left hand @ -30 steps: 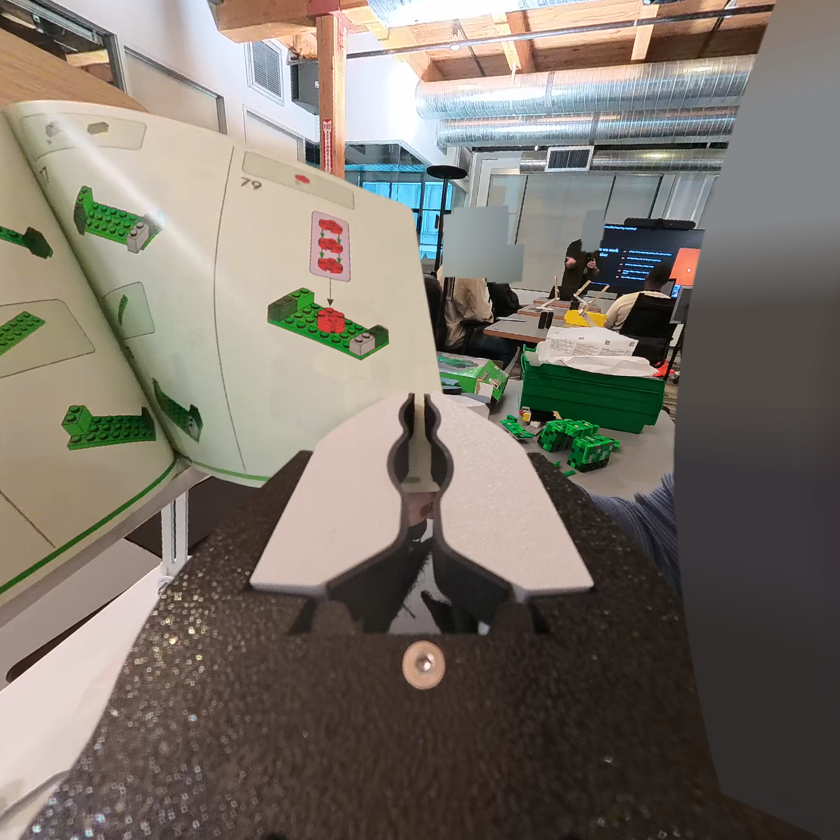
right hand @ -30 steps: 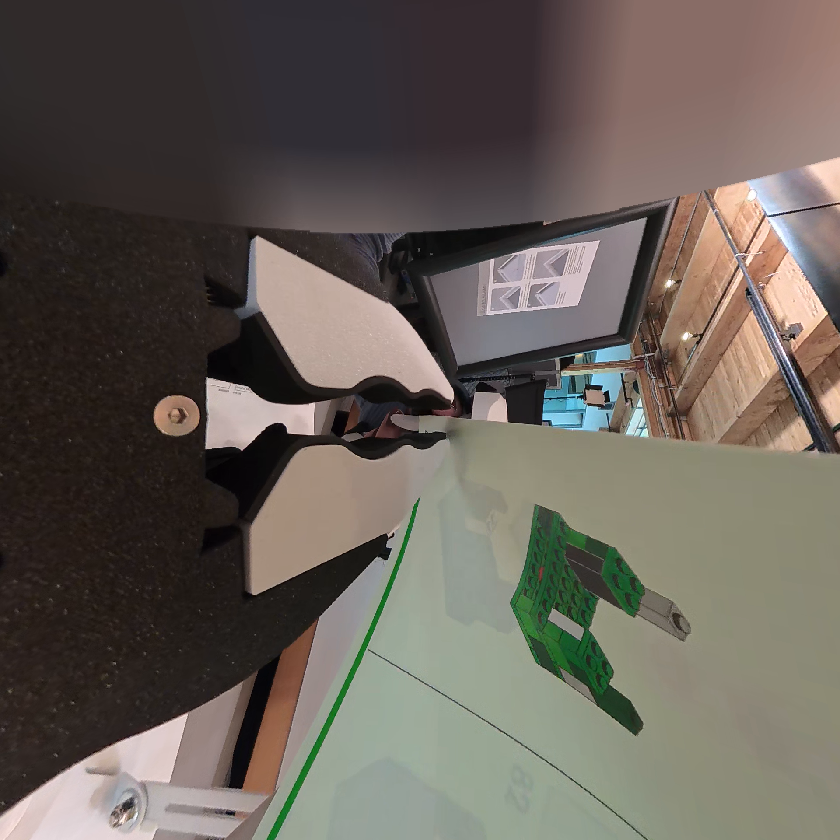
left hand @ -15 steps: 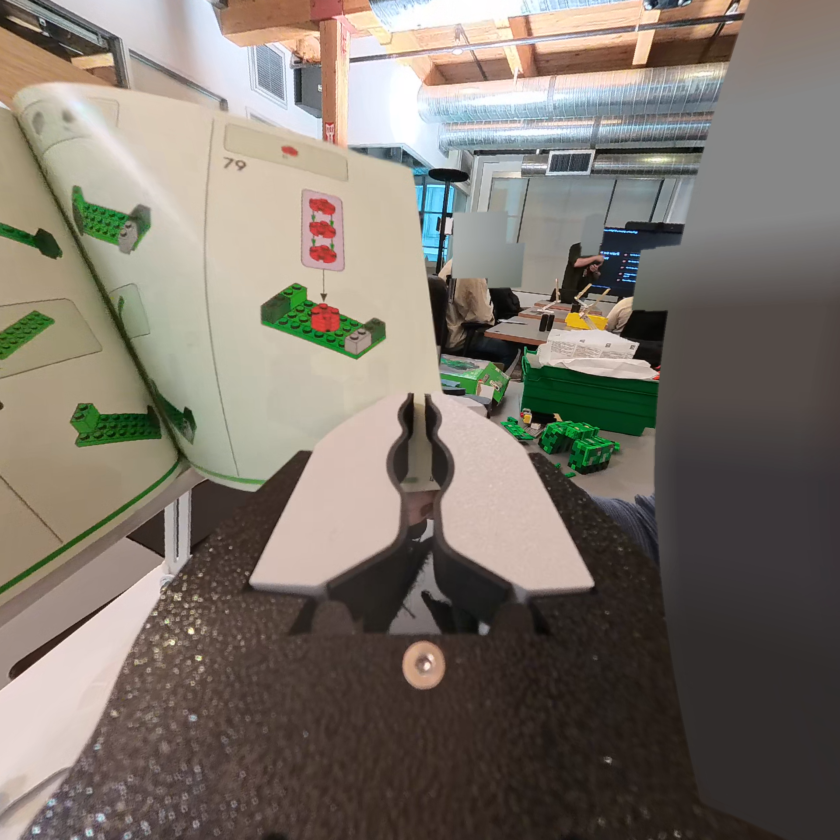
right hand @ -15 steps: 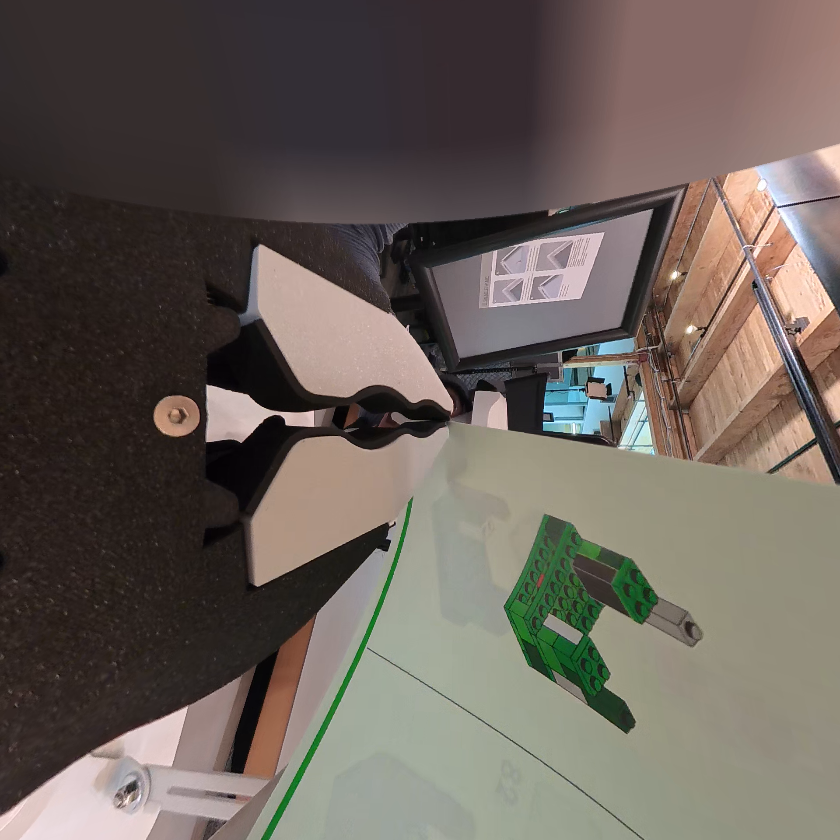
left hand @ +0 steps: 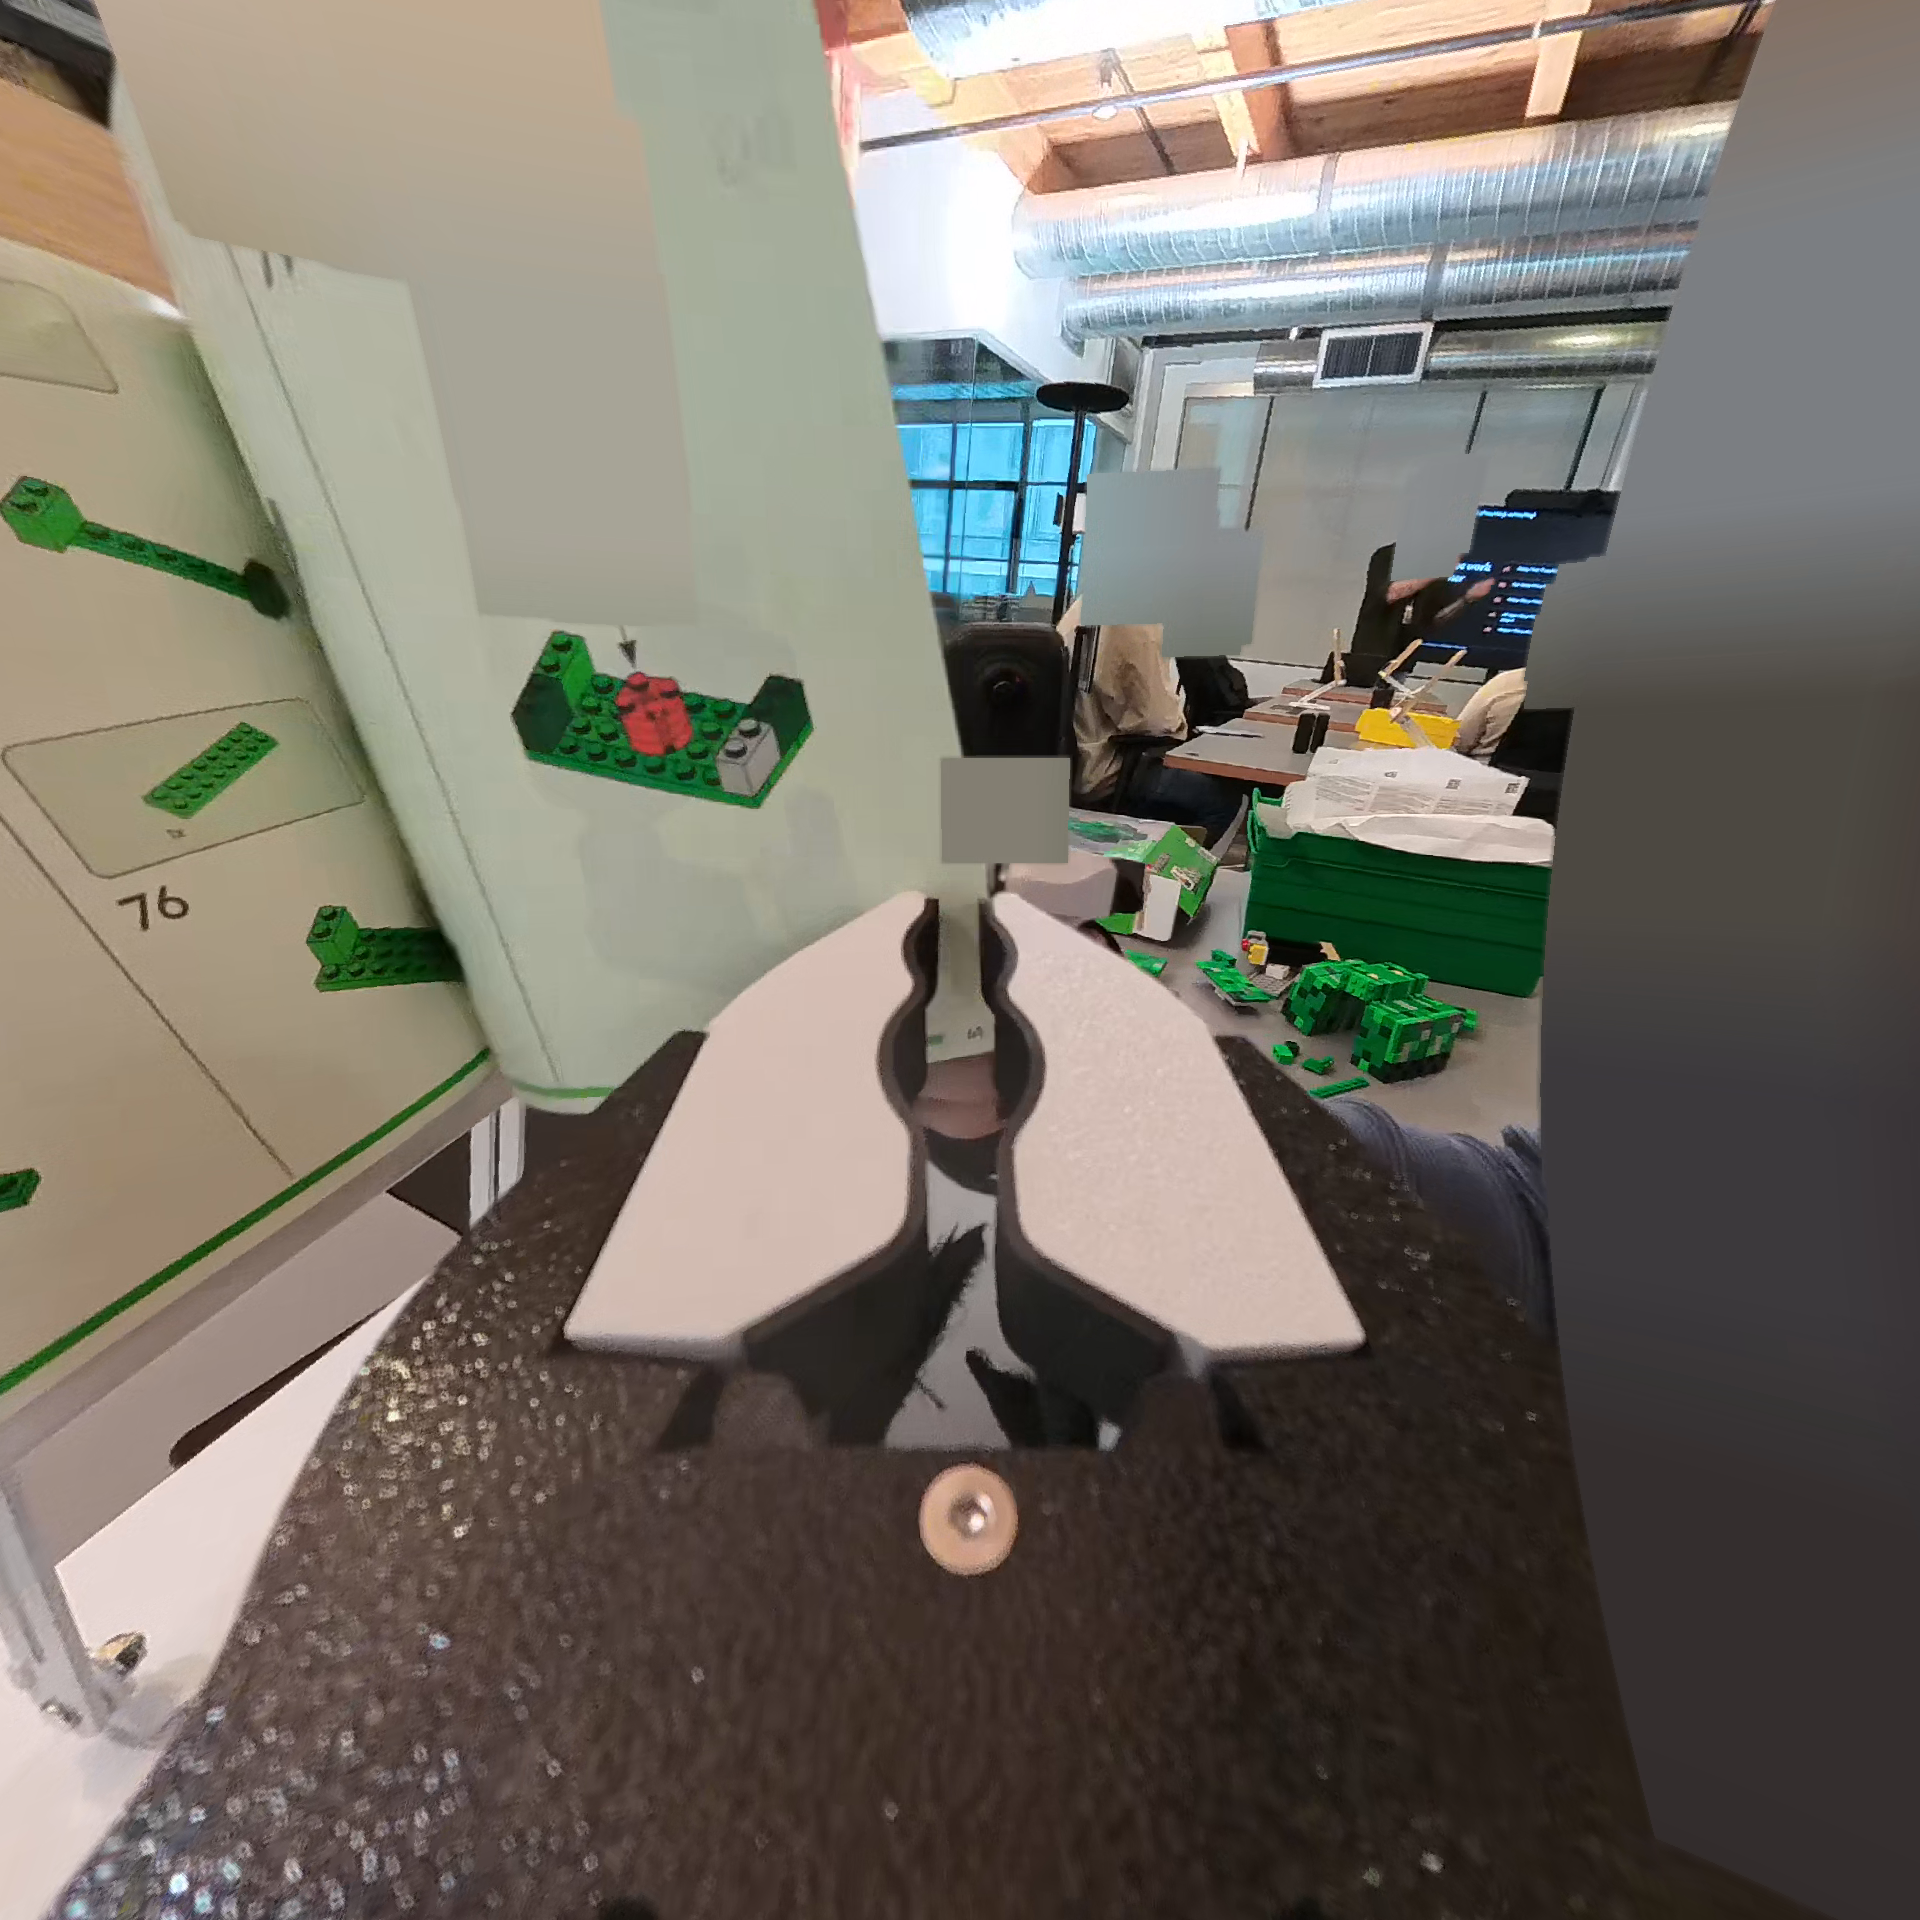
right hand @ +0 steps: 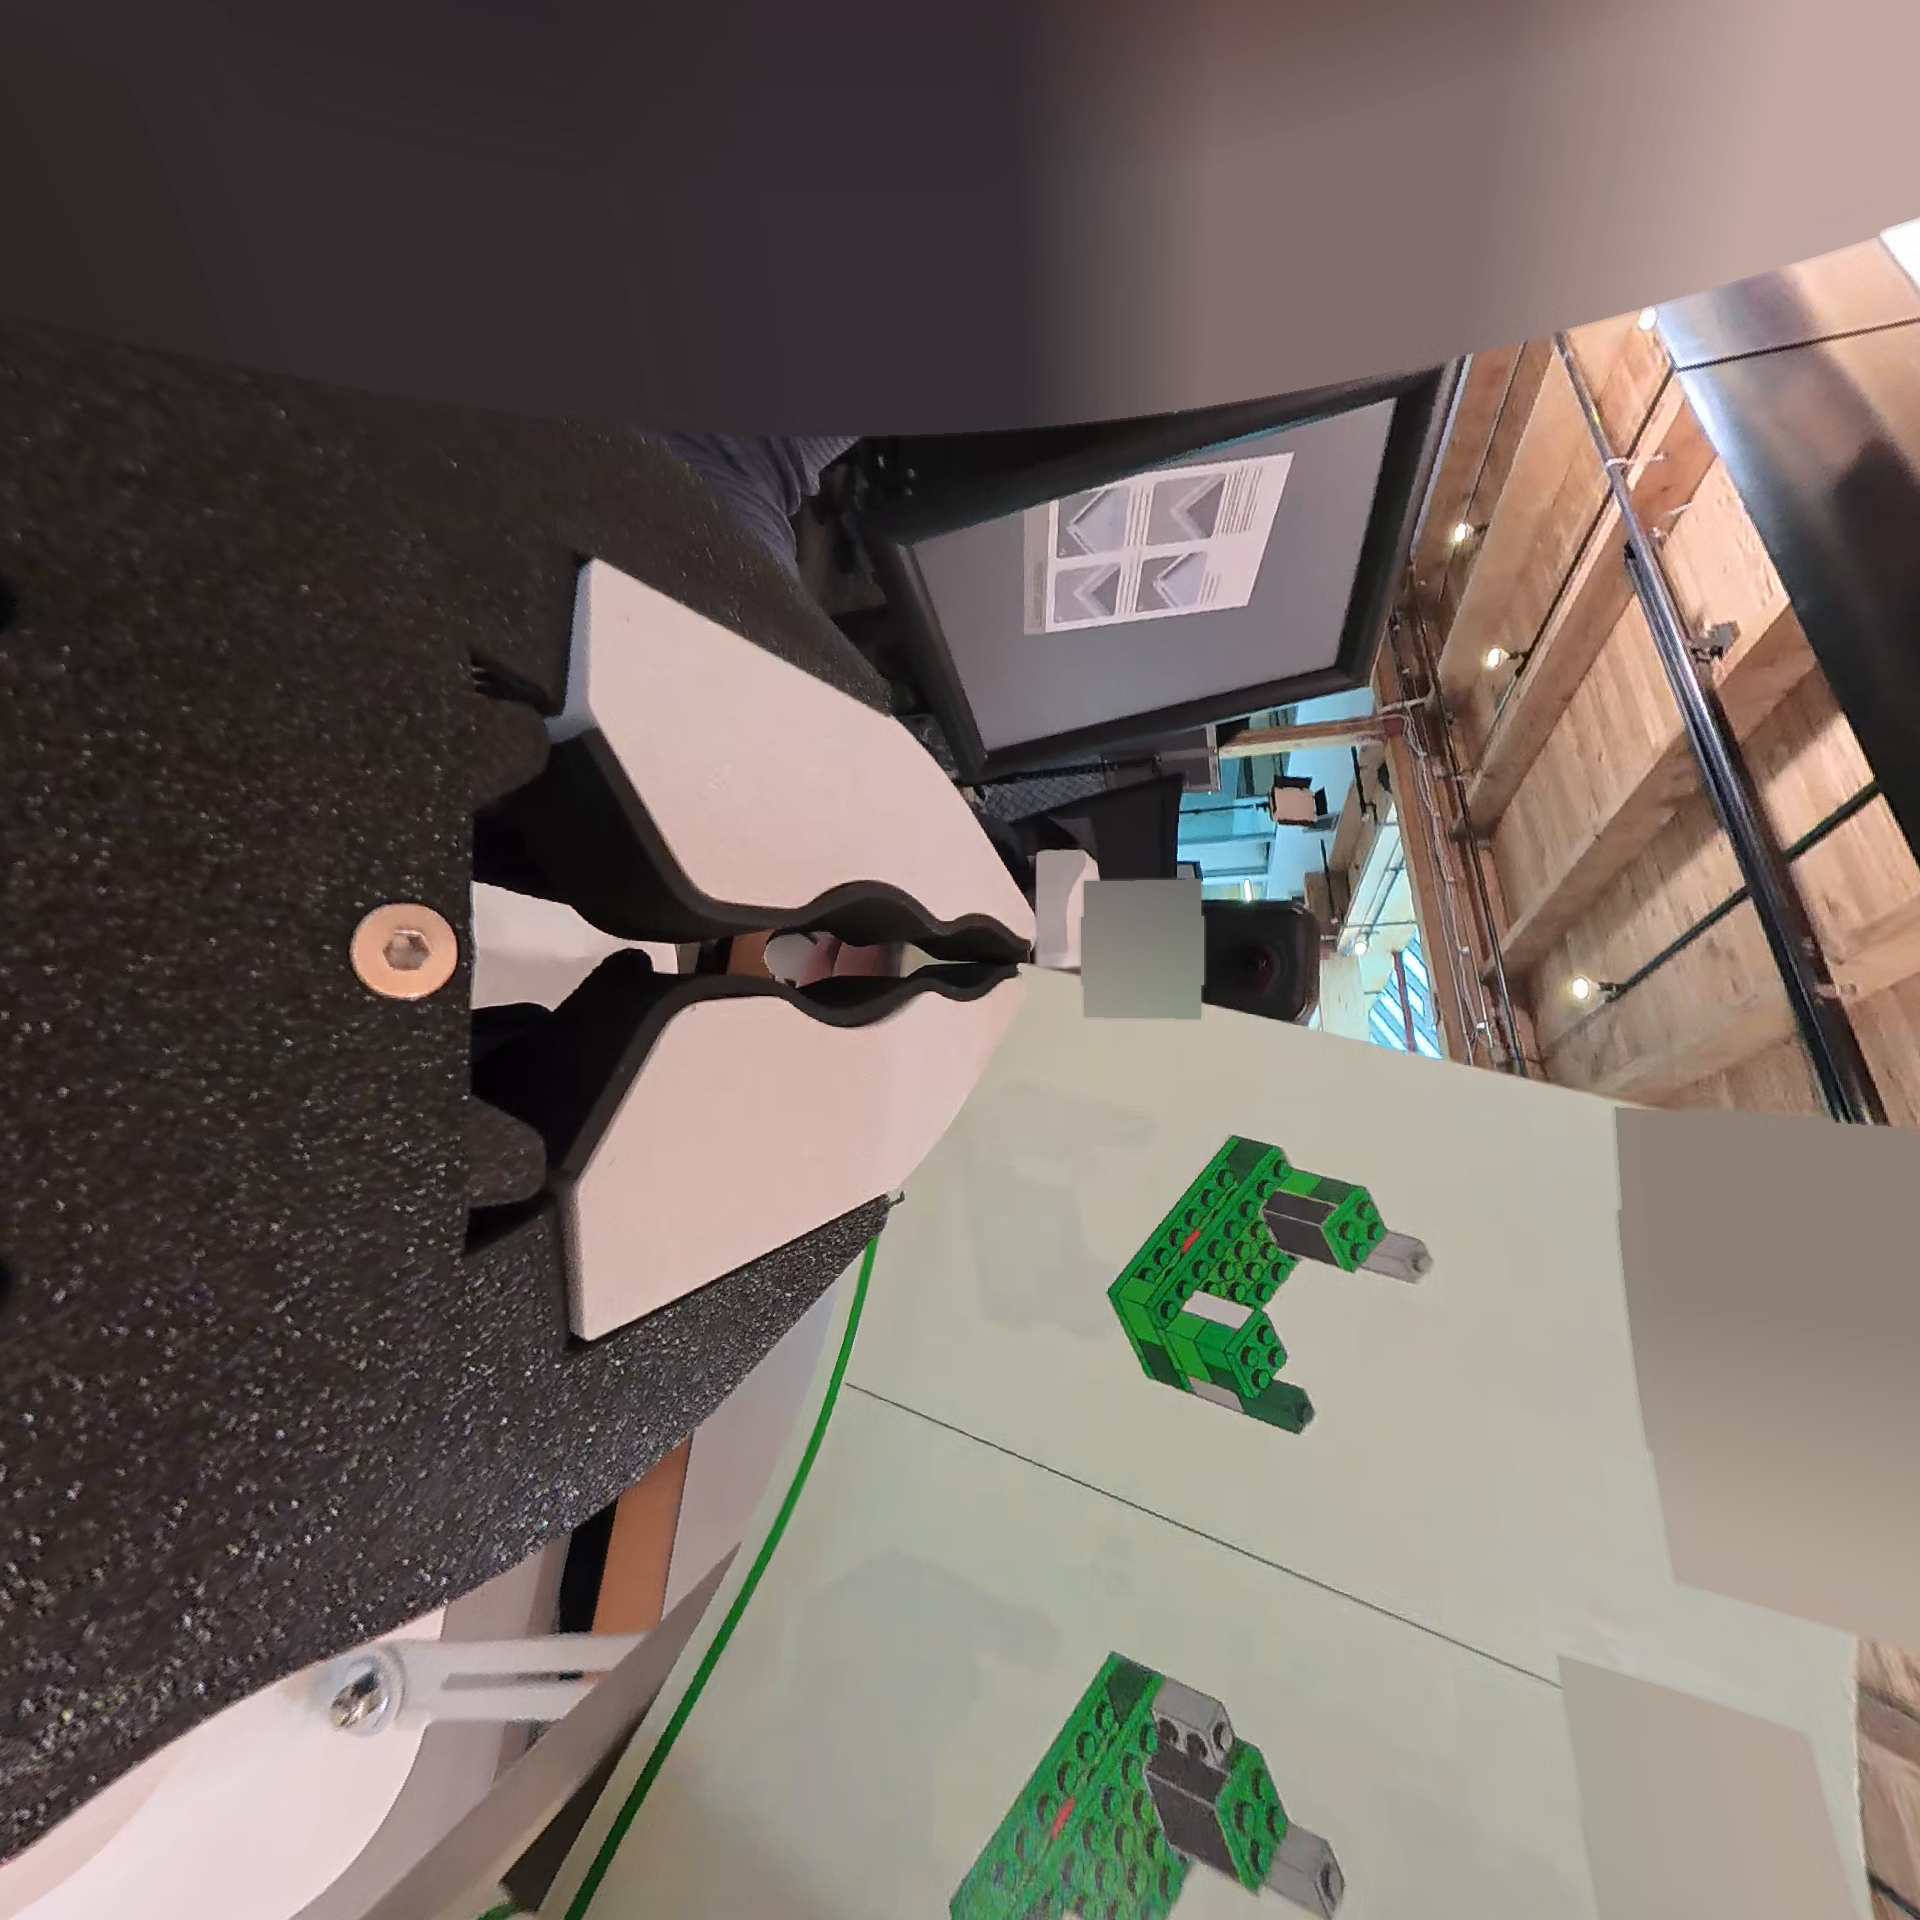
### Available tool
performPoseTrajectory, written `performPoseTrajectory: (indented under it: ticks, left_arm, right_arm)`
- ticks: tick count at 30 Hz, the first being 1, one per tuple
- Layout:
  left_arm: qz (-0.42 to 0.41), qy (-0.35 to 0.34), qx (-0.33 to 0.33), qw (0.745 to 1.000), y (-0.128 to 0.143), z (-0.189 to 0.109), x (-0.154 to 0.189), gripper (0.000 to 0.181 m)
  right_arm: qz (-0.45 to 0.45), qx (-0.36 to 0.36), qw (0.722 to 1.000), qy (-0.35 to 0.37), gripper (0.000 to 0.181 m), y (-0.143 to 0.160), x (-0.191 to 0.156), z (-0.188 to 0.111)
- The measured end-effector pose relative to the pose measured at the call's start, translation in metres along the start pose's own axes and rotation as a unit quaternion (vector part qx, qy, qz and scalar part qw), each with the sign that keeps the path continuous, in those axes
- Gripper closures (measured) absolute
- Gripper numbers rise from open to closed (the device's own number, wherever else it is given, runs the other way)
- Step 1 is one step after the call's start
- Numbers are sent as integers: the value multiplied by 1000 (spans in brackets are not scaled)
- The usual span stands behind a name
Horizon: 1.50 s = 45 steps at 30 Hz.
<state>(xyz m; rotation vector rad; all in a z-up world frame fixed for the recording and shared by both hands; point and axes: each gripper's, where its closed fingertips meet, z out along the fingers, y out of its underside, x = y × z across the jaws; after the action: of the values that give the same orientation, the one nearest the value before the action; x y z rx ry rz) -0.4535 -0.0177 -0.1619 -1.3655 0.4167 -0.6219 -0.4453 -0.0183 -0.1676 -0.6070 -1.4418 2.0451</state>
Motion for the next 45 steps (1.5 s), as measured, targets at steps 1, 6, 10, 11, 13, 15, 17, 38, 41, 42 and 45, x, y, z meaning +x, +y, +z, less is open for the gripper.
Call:
performPoseTrajectory:
  ticks: [1,6,10,11,13,15,17,38,41,42,45]
  left_arm:
    - [2,-2,-5,1000,1,1,0,174]
    - [2,-11,-24,1000,9,3,-4,173]
    - [-7,-16,-24,1000,11,3,-8,173]
    - [-8,-16,-25,1000,12,3,-8,173]
    - [-10,-16,-26,999,12,3,-9,173]
    - [-10,-17,-27,999,13,3,-9,173]
    - [-11,-16,-28,999,13,3,-8,173]
    - [-21,30,-13,999,8,6,6,173]
    - [-22,30,-12,999,8,6,6,173]
    - [-23,31,-12,999,7,6,6,173]
    - [-23,31,-11,999,7,6,6,173]
  right_arm:
    - [0,-1,1000,3,181,0,1,0]
    - [-8,-20,999,29,181,6,8,1]
    - [-32,-45,998,42,165,15,11,2]
    - [-30,-53,997,39,163,18,11,2]
    - [-27,-66,997,34,161,23,10,2]
    - [-27,-72,997,22,161,26,7,4]
    - [-25,-67,997,10,163,25,3,7]
    - [0,11,999,-45,166,5,-11,8]
    - [1,13,999,-46,166,5,-11,8]
    - [2,13,999,-46,166,5,-11,8]
    - [3,14,999,-46,166,4,-11,8]
